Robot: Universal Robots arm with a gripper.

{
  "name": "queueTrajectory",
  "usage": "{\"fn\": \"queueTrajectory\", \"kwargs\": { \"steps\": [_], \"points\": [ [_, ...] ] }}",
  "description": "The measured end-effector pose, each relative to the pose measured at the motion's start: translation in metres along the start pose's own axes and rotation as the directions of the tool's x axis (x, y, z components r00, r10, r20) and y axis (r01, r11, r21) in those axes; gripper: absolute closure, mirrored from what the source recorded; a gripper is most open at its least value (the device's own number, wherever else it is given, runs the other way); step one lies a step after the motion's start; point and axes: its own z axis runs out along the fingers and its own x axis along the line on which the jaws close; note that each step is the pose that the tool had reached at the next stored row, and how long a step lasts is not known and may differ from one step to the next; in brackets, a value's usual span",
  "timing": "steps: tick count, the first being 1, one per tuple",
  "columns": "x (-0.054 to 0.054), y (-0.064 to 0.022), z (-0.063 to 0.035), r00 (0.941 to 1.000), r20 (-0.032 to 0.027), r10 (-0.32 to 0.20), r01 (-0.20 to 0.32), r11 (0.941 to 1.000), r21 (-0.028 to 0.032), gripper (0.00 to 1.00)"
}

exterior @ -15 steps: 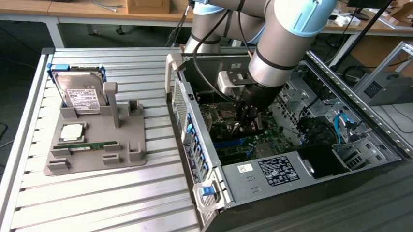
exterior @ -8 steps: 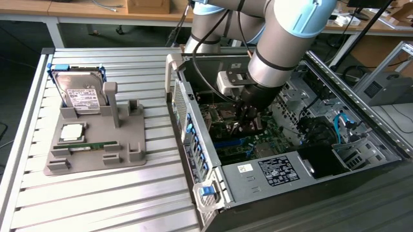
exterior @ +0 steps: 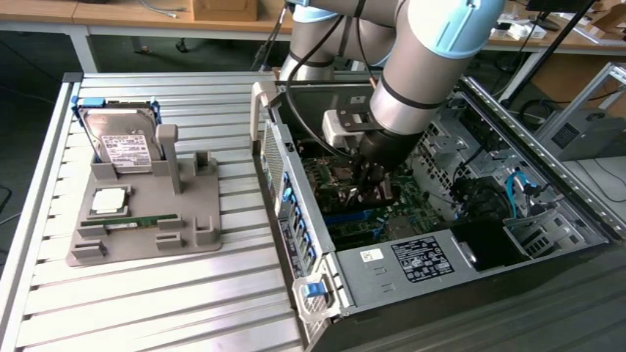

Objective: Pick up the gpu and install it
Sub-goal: 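Insert the gpu into the slot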

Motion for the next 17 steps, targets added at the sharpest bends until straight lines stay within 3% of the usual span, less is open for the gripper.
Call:
{"fn": "queueTrajectory", "kwargs": {
  "steps": [17],
  "points": [
    [0.006,0.0125,-0.0002,1.0000,-0.0004,0.000,0.000,1.0000,0.0025,0.70]
  ]
}}
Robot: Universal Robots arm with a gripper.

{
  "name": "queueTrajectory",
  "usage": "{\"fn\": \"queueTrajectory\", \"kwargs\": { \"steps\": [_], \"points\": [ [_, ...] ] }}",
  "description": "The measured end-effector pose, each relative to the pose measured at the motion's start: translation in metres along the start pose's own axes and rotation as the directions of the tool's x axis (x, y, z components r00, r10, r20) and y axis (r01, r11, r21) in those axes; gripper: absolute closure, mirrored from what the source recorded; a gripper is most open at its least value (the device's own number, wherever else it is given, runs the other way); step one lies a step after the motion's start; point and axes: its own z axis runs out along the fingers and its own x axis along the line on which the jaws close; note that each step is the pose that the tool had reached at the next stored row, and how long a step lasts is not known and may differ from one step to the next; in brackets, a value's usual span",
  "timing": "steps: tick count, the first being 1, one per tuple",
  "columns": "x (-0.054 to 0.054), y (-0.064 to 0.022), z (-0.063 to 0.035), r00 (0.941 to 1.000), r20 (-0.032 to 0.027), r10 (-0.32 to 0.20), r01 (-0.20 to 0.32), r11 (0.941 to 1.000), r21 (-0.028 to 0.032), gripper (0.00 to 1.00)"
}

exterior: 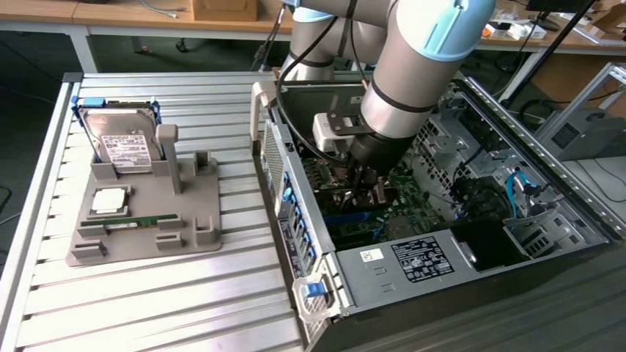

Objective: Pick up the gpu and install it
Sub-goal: 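Insert the gpu into the slot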

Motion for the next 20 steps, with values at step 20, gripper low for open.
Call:
{"fn": "queueTrajectory", "kwargs": {
  "steps": [20],
  "points": [
    [0.0044,0.0003,0.0065,1.0000,-0.0001,0.000,0.000,1.0000,0.0001,0.70]
  ]
}}
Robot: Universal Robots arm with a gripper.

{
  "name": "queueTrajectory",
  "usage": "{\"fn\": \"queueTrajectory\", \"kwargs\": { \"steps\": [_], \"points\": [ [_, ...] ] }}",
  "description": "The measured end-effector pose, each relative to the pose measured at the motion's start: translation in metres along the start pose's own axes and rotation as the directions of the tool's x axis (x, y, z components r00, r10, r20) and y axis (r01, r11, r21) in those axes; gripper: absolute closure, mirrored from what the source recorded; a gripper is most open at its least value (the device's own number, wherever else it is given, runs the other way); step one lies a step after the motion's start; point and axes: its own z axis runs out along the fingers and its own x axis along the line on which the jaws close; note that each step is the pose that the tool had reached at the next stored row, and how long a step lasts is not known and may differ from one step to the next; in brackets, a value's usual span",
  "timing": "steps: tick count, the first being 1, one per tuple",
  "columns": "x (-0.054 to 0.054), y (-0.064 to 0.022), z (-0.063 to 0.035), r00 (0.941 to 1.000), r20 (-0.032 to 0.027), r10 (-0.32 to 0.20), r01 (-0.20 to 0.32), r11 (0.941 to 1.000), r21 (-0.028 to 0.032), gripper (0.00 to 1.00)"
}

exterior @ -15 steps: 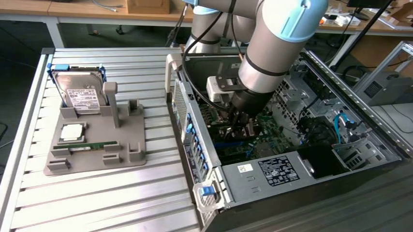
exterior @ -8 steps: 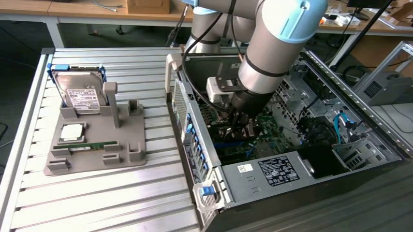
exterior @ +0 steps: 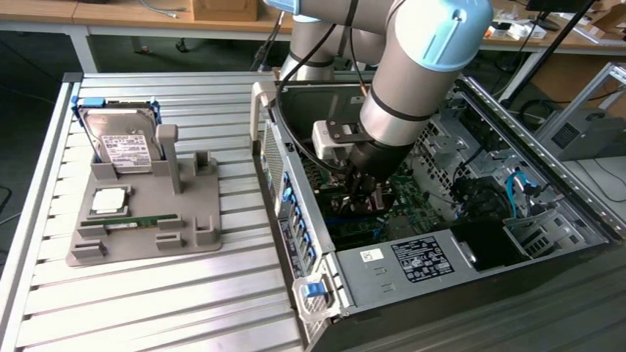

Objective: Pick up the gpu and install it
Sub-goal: 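Insert the gpu into the slot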

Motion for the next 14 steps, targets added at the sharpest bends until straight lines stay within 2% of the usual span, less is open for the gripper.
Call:
{"fn": "queueTrajectory", "kwargs": {
  "steps": [14],
  "points": [
    [0.0002,0.0000,0.0010,1.0000,0.0002,-0.005,0.005,1.0000,-0.0003,0.70]
  ]
}}
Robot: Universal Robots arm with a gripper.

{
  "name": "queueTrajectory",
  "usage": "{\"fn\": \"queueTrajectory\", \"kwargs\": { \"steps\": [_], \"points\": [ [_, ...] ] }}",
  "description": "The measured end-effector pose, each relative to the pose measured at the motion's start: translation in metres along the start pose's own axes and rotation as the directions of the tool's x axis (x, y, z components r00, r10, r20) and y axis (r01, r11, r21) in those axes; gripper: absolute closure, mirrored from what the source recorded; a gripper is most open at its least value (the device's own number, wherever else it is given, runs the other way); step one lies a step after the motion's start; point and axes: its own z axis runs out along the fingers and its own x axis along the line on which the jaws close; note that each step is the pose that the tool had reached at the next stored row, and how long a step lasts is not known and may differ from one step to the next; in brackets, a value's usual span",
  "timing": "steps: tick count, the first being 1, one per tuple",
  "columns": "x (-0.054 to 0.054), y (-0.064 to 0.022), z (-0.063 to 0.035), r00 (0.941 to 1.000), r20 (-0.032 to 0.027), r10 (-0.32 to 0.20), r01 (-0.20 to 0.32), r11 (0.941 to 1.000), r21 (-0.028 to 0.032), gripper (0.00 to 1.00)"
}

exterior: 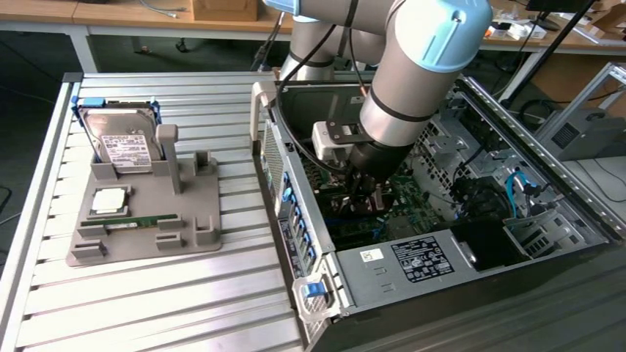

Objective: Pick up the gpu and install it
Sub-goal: 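Insert the gpu into the slot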

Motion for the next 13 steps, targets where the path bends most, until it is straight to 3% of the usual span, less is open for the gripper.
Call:
{"fn": "queueTrajectory", "kwargs": {
  "steps": [13],
  "points": [
    [-0.0032,0.0004,0.0005,0.9999,0.0003,-0.015,0.015,0.9999,-0.0010,0.70]
  ]
}}
